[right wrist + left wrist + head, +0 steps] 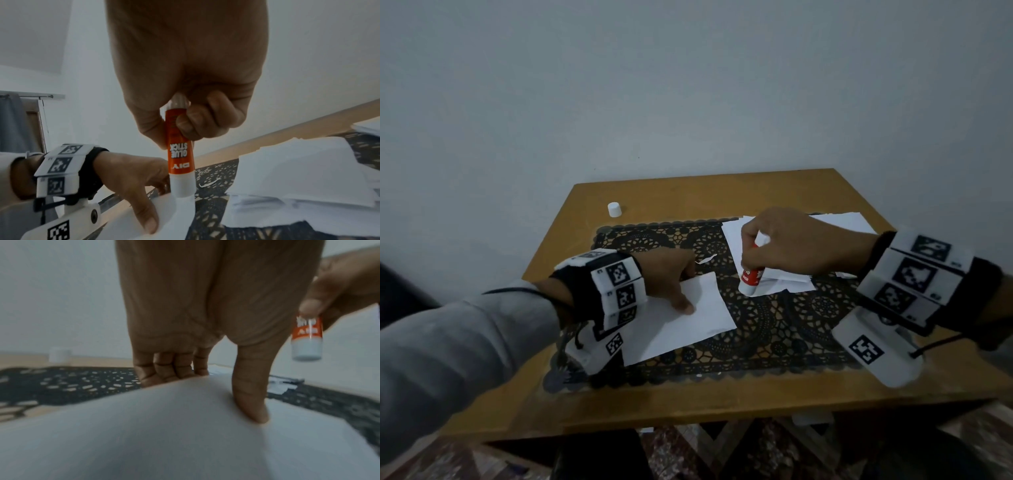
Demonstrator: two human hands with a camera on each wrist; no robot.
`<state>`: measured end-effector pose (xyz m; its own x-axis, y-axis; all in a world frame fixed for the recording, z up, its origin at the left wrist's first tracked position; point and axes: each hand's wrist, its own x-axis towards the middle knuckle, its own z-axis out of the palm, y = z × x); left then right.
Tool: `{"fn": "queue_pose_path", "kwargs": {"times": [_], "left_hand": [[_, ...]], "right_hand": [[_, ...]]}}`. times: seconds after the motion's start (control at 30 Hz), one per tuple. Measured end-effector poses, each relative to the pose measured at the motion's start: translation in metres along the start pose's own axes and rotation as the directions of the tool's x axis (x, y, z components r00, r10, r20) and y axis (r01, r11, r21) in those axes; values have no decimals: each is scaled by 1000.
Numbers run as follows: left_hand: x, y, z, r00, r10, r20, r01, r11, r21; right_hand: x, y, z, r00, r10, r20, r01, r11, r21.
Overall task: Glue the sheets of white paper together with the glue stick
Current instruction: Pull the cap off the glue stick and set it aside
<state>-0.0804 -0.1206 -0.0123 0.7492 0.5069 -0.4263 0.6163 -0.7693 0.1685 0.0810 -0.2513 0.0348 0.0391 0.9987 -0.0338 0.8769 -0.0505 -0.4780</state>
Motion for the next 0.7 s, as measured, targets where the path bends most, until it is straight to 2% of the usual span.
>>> {"fn": "queue_pose_path", "kwargs": {"times": [0.1, 0.17, 0.27, 0.37, 0.47, 0.57, 0.7], "left_hand": [[1, -2, -3, 1000, 22, -12, -22, 999, -30], [-1, -5, -7, 995, 18, -99, -32, 990, -135], [-11, -9, -12, 975, 17, -224, -99, 928, -359], [-15, -12, -11, 930, 61, -361, -204, 905, -373], [-17, -13, -7, 936, -39, -351, -121, 899, -420], [-21, -15, 0, 927, -146, -345, 25, 942, -334], [-24, -23, 13, 912, -220, -345, 145, 963, -228]], "right_hand": [[-1, 3, 4, 1000, 15, -5, -15, 1000, 2], [0, 4, 5, 1000, 20, -9, -20, 1000, 7], [3, 5, 6, 1000, 21, -24, -20, 1000, 15], [7, 5, 10, 998, 3, -70, -4, 1000, -20], [12, 4, 16, 992, -1, -127, -2, 1000, -24], [18, 3, 21, 982, 1, -187, -3, 1000, -10], [27, 2, 28, 975, 4, -223, -2, 1000, 10]]}}
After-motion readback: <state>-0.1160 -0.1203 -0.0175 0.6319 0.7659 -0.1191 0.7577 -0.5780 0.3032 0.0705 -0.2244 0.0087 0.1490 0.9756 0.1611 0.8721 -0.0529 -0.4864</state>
